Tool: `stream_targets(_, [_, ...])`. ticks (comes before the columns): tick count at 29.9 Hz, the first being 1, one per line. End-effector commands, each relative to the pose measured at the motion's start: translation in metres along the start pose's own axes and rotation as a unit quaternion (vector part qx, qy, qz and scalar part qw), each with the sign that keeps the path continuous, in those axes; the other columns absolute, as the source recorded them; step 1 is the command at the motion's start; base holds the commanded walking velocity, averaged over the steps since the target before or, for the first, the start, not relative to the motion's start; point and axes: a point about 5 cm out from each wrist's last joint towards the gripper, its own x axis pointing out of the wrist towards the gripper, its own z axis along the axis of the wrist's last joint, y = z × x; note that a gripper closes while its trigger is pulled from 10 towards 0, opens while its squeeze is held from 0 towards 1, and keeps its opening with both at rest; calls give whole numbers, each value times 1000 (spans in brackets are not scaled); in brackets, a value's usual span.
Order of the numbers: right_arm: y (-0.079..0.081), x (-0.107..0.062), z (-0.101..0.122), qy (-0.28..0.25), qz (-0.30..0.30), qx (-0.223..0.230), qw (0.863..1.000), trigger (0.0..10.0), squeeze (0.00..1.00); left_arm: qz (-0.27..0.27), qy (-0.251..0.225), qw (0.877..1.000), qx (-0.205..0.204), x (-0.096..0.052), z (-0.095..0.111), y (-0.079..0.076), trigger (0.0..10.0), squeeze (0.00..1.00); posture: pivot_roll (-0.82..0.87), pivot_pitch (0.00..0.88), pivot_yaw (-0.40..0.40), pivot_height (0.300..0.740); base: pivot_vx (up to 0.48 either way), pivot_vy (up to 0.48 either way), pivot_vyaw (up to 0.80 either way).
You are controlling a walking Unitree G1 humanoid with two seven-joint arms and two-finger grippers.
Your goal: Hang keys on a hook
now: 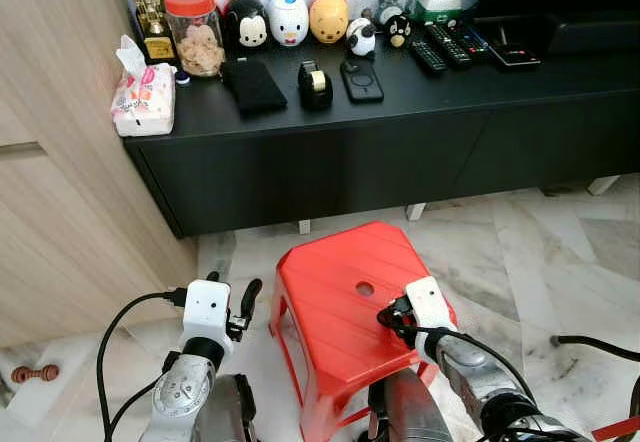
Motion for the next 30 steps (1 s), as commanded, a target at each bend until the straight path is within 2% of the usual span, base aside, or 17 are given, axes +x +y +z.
stream_targets(1, [2,0,-4,8,6,-3,1000,0,0,-5,3,1000,11,0,1,-1,10000,0,-47,138,-50,599,0,0,0])
stream_targets(17, [2,1,-1,3,6,-5,1000,0,0,-6,7,1000,15,2,0,-2,10000,0,-48,132,-49,599,0,0,0])
stream_targets(27, [-6,2,22,-52,-11,4,999,0,0,-6,7,1000,16,5,0,-3,10000,0,-54,124,-48,599,0,0,0])
stream_targets(30, [-6,2,24,-54,-11,4,998,0,0,-8,7,1000,16,6,-1,-4,10000,0,-55,122,-49,599,0,0,0])
